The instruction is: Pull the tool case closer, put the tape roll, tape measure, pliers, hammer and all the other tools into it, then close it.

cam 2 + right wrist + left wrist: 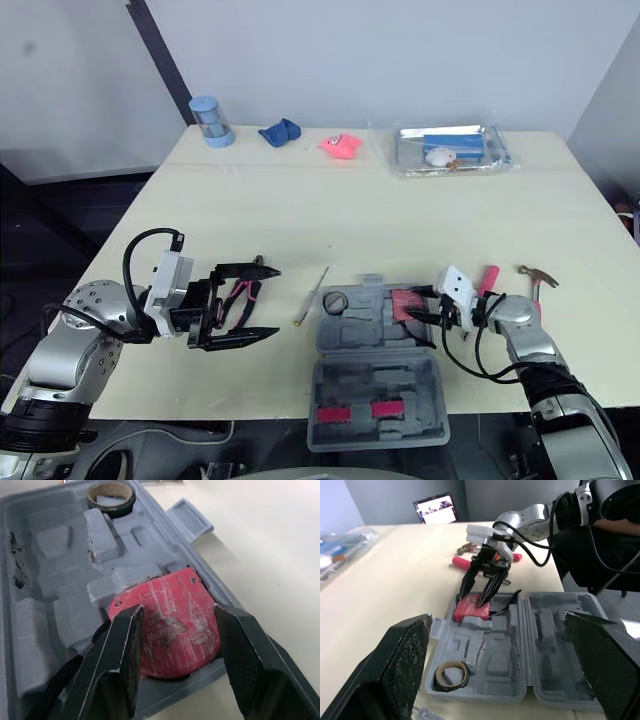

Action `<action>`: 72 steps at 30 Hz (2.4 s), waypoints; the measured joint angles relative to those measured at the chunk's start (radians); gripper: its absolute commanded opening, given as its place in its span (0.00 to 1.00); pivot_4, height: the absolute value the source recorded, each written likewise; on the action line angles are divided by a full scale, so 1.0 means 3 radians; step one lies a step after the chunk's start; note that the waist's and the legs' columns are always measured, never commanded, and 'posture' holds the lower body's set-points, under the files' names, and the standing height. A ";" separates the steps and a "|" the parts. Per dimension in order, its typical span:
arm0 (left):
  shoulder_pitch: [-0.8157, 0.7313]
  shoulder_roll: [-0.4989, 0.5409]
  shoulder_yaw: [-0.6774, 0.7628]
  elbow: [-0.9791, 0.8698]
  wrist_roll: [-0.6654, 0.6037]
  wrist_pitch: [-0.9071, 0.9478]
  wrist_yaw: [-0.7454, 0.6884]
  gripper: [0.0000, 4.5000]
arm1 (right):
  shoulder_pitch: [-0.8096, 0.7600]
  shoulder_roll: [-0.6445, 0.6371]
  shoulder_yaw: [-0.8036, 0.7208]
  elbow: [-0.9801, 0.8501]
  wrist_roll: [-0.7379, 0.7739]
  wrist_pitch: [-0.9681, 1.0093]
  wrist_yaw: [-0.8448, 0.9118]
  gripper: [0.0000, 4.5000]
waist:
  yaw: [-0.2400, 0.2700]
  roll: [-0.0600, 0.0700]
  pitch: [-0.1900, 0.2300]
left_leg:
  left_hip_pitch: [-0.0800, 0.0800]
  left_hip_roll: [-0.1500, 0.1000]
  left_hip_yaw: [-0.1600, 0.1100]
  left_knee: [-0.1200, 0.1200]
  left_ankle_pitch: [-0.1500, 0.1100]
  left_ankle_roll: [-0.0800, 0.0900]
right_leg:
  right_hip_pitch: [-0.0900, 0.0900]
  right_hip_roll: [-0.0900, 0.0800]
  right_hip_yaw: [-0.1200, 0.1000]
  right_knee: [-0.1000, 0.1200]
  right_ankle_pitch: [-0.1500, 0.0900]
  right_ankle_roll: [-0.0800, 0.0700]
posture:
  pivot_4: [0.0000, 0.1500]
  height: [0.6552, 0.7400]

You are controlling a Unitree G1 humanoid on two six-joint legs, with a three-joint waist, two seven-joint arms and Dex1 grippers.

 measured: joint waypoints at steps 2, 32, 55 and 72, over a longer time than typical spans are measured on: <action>0.0002 0.0000 0.0000 0.0000 0.0002 -0.0001 0.0009 1.00 | 0.0004 -0.0012 0.0013 -0.0086 -0.0004 0.0170 -0.0011 0.52 | 0.0000 -0.0004 -0.0016 | 0.0000 0.0000 -0.0001 -0.0002 0.0000 -0.0001 | 0.0000 -0.0005 0.0003 -0.0002 0.0000 -0.0001 | 1.00 1.00; 0.1314 -0.0542 0.1164 0.0302 0.0065 0.0039 0.1367 1.00 | 0.2476 -0.0419 -0.2557 -0.1704 0.1154 0.0317 -0.0845 0.64 | 0.0006 0.0076 0.0036 | -0.0108 -0.0005 0.0001 -0.0007 0.0005 -0.0007 | -0.0101 -0.0006 0.0007 -0.0003 -0.0001 0.0000 | 1.00 1.00; 0.1676 -0.0875 0.1251 0.0443 0.0196 -0.0203 0.1706 1.00 | 0.2838 -0.0349 -0.2913 -0.1871 0.1420 0.0313 -0.0825 0.99 | 0.0015 0.0069 0.0042 | -0.0065 -0.0001 0.0006 -0.0014 0.0003 -0.0005 | -0.0063 -0.0019 0.0018 -0.0005 -0.0008 -0.0012 | 1.00 1.00; 0.0583 -0.0765 0.0543 -0.0057 0.0597 0.1326 0.2961 1.00 | 0.2245 -0.0988 -0.1955 -0.3311 0.1795 0.0915 -0.0143 0.99 | 0.0030 0.0061 0.0049 | -0.0072 -0.0003 0.0000 -0.0013 0.0004 -0.0006 | -0.0067 -0.0014 0.0009 -0.0006 -0.0001 -0.0001 | 1.00 1.00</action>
